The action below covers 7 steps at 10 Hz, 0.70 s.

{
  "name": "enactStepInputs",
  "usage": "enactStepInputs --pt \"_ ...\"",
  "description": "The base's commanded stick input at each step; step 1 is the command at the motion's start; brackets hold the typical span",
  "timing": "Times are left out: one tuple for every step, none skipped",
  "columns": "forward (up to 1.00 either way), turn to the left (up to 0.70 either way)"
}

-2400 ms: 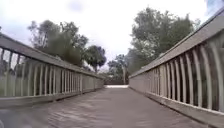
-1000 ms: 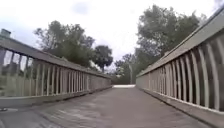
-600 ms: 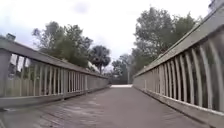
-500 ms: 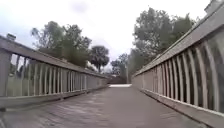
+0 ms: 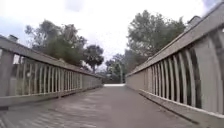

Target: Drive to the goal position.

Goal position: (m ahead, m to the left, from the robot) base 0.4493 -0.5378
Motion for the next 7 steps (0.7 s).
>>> enactStepInputs --pt "-0.5 0.25" --pt "-0.5 0.17" --pt "-0.18 0.04" --pt "0.62 0.0" --pt "0.85 0.0" --pt "0.85 0.0" --pt "0.85 0.0"
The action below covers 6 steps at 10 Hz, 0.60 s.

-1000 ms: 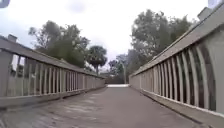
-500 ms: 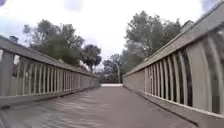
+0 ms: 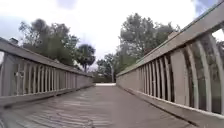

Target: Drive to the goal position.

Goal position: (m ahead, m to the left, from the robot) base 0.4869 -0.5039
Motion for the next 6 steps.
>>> enactStepInputs --pt "0.85 0.0" --pt "0.85 0.0" --pt "0.85 0.0" --pt "0.85 0.0" --pt "0.85 0.0" --pt "0.85 0.0"
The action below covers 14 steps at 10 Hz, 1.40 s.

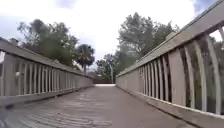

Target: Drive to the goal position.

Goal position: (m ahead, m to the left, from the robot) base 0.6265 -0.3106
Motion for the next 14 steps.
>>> enactStepInputs --pt "0.85 0.0" --pt "0.85 0.0" --pt "0.85 0.0" --pt "0.85 0.0" --pt "0.85 0.0" --pt "0.85 0.0" --pt "0.85 0.0" --pt "0.65 0.0" --pt "0.08 0.0" --pt "-0.37 0.0" --pt "-0.49 0.0" --pt "-0.5 0.0" --pt "-0.5 0.0" --pt "-0.5 0.0"
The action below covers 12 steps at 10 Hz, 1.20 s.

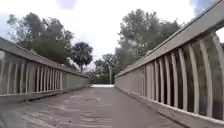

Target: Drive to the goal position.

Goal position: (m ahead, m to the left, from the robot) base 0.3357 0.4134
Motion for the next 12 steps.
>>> enactStepInputs --pt "-0.5 0.0" --pt "-0.5 0.0" --pt "-0.5 0.0" --pt "-0.5 0.0" --pt "-0.5 0.0" --pt "-0.5 0.0" --pt "-0.5 0.0" --pt "-0.5 0.0" --pt "-0.5 0.0" --pt "-0.5 0.0" --pt "-0.5 0.0" --pt "-0.5 0.0"
